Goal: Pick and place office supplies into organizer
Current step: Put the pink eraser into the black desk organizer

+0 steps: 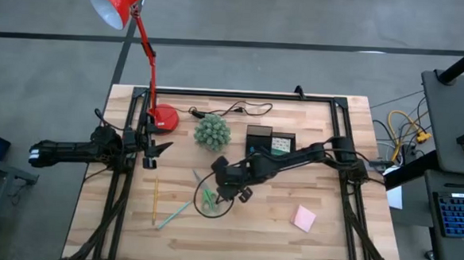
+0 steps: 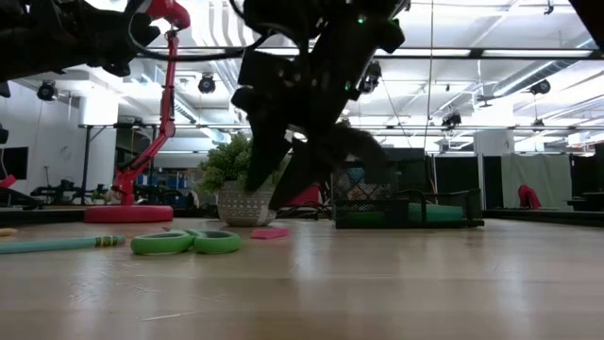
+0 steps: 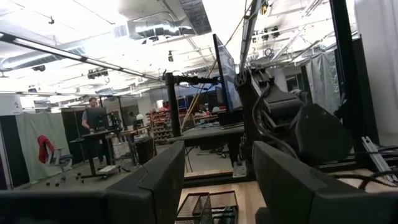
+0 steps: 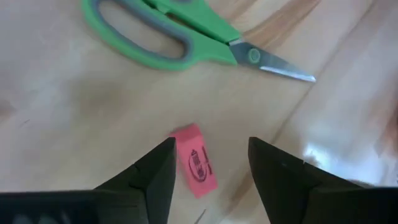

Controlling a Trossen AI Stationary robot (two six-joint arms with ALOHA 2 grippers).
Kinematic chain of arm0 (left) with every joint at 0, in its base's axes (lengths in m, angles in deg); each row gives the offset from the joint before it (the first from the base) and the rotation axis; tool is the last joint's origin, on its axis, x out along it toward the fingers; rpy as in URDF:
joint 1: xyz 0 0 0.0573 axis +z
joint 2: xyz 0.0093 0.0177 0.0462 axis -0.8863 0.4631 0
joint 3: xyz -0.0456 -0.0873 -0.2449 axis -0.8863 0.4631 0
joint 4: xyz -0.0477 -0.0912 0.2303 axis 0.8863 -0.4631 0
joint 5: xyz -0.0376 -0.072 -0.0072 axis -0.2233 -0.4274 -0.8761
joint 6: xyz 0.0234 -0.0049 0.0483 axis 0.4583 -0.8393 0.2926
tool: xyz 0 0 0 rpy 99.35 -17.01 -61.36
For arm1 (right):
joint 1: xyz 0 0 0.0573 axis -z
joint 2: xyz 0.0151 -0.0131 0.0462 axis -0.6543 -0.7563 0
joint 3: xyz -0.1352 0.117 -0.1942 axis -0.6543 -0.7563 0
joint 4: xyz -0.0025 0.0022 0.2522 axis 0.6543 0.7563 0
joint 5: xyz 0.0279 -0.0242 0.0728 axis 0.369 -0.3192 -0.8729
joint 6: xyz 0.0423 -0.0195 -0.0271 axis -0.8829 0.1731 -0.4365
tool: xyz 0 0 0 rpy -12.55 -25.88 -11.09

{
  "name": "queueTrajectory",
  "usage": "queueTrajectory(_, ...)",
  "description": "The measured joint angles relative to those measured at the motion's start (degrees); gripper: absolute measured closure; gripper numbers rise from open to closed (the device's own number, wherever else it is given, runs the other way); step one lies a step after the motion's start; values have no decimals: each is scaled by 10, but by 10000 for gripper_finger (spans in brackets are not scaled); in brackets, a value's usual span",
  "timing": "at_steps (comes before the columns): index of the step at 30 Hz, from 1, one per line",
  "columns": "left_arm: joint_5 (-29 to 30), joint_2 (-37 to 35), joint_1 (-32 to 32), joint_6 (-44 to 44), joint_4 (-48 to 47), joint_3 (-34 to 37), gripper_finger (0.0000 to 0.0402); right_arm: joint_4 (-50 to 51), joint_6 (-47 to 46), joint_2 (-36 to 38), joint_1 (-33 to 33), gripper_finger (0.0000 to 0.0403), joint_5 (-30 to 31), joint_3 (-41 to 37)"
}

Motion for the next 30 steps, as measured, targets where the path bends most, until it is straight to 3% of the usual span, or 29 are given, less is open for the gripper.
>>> queueTrajectory(6, 0, 0, 0, 0, 0, 0, 226, 4, 19, -17, 12, 213, 4, 26)
queueTrajectory(12, 0, 0, 0, 0, 0, 0, 226, 71, 38, -30, 21, 213, 0, 40)
queueTrajectory(30, 0, -1, 0, 0, 0, 0, 226, 62, 91, -33, 28, 213, -20, 38)
